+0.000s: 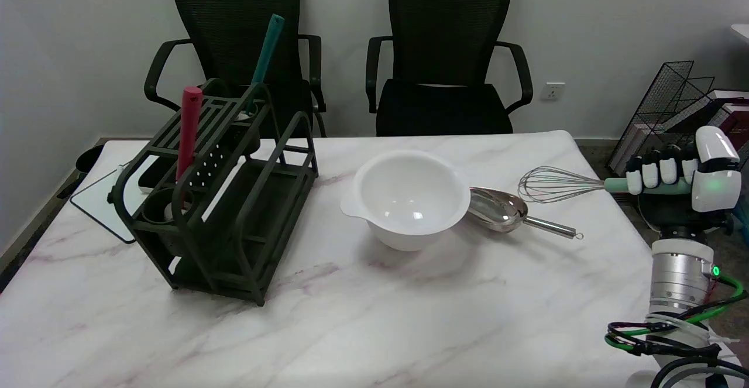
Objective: Place the whisk into the mixing bowl.
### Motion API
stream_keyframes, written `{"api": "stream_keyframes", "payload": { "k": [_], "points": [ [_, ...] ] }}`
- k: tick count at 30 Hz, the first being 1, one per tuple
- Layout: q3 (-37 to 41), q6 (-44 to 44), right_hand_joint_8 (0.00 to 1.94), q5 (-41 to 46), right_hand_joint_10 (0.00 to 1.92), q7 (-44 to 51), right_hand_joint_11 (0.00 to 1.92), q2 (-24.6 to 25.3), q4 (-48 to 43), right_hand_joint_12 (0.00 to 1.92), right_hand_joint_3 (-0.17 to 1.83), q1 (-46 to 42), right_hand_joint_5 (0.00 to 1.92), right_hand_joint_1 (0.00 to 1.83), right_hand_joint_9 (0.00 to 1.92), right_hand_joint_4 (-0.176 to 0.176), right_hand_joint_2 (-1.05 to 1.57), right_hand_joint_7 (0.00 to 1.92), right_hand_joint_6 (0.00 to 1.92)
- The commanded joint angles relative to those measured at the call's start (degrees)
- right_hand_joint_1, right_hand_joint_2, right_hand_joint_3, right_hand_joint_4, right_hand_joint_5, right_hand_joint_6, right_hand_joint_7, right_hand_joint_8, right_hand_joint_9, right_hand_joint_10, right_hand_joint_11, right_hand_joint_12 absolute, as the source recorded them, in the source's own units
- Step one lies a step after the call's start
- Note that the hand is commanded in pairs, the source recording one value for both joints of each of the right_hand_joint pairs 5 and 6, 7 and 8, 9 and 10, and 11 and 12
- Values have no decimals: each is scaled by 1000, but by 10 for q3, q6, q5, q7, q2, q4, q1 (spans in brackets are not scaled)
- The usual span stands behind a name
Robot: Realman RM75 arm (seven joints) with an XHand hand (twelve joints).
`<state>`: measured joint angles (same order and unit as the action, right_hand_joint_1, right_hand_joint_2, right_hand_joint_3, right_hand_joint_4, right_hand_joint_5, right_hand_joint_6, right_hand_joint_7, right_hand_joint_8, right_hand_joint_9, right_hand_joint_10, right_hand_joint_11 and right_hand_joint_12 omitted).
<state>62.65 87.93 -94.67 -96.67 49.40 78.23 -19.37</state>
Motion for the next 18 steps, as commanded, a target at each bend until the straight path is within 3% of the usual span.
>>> {"api": "stream_keyframes", "payload": {
  "k": [1, 6, 12, 18],
  "points": [
    [16, -37, 1920, -6, 1920, -33, 1920, -15, -16, 1920, 1039, 31, 1920, 864, 1920, 0, 1142, 1920, 1920],
    [26, -92, 1920, -32, 1920, -56, 1920, -29, -5, 1920, 1043, 72, 1920, 872, 1920, 0, 1146, 1920, 1920],
    [33, -226, 1920, -47, 1920, -89, 1920, -44, 39, 1920, 1047, 118, 1920, 873, 1920, 0, 1147, 1920, 1920],
    [95, -349, 1920, -105, 1920, -96, 1920, -48, 98, 1920, 1035, 130, 1920, 882, 1920, 0, 1149, 1920, 1920]
  ]
}}
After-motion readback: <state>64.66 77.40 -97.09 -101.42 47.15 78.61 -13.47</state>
